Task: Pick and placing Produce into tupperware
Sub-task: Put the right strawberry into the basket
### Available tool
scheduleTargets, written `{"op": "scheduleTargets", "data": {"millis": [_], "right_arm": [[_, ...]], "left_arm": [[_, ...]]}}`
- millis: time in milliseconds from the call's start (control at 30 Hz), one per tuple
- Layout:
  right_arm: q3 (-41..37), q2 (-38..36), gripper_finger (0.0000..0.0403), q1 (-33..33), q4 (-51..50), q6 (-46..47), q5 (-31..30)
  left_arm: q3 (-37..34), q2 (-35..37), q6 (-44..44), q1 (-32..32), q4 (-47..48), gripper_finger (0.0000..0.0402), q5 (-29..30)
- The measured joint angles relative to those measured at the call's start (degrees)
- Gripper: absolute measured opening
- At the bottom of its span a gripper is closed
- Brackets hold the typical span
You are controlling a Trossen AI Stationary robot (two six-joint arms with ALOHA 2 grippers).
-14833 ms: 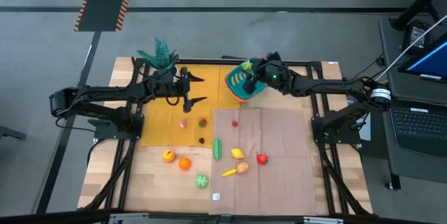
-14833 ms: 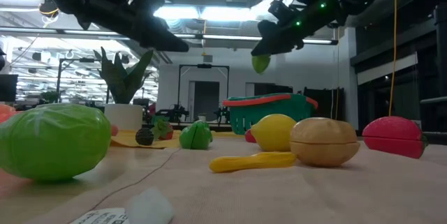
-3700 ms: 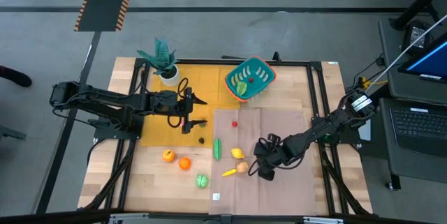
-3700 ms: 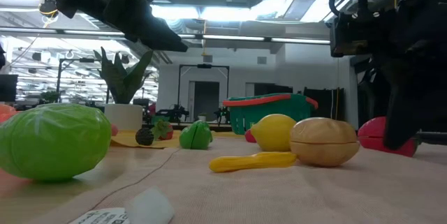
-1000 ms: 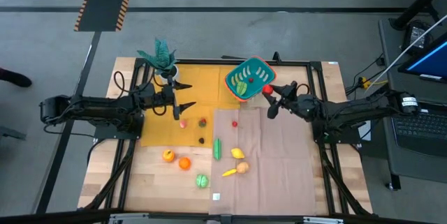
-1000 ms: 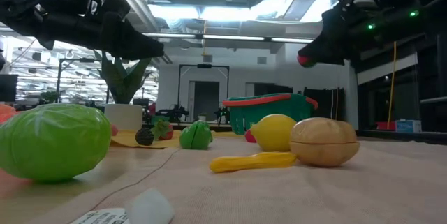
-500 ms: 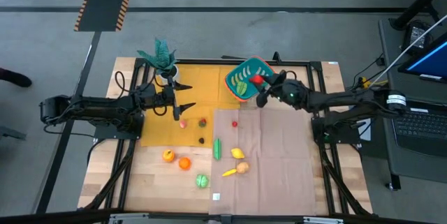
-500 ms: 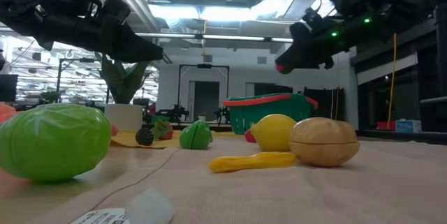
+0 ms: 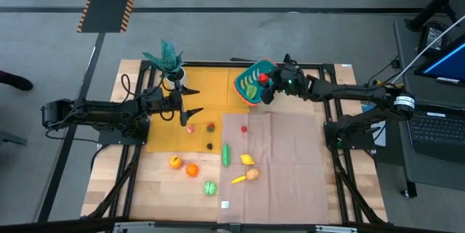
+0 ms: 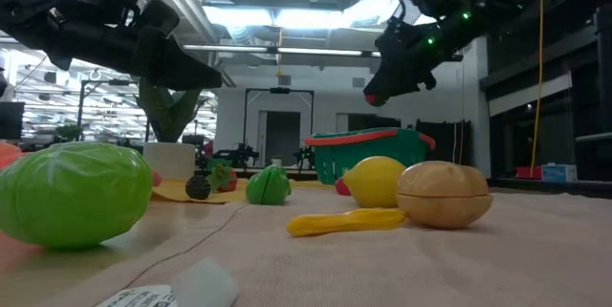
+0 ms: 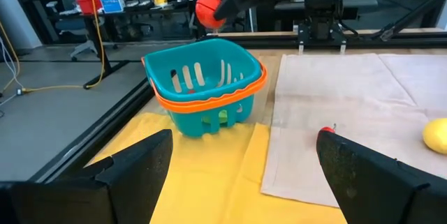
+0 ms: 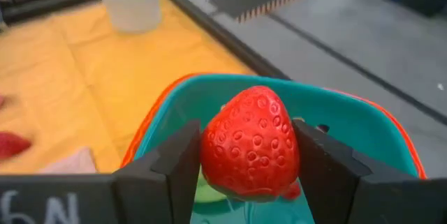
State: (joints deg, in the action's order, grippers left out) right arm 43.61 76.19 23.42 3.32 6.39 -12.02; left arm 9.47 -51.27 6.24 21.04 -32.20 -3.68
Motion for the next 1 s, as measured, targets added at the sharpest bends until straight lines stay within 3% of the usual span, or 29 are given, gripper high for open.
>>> {"op": "scheduleTargets", "data": {"millis": [233,567,1000], "right_arm": [[10.7,4.92,0.0199,2.75,-19.08,2.35,3.83],[24.02,13.27,0.0199,4.88,-36.14,2.01,7.81],[26.84,18.71,0.0199,5.98,-36.09,-0.67,9.16]], "left_arm": [[0.0,0.0,-0.13,-0.02,0.35,0.0348,0.0],[0.0,0.0,-0.11,-0.02,0.55,0.0348,-0.02],[0.0,0.02,-0.15,-0.02,3.11,0.0348,0.0]]}}
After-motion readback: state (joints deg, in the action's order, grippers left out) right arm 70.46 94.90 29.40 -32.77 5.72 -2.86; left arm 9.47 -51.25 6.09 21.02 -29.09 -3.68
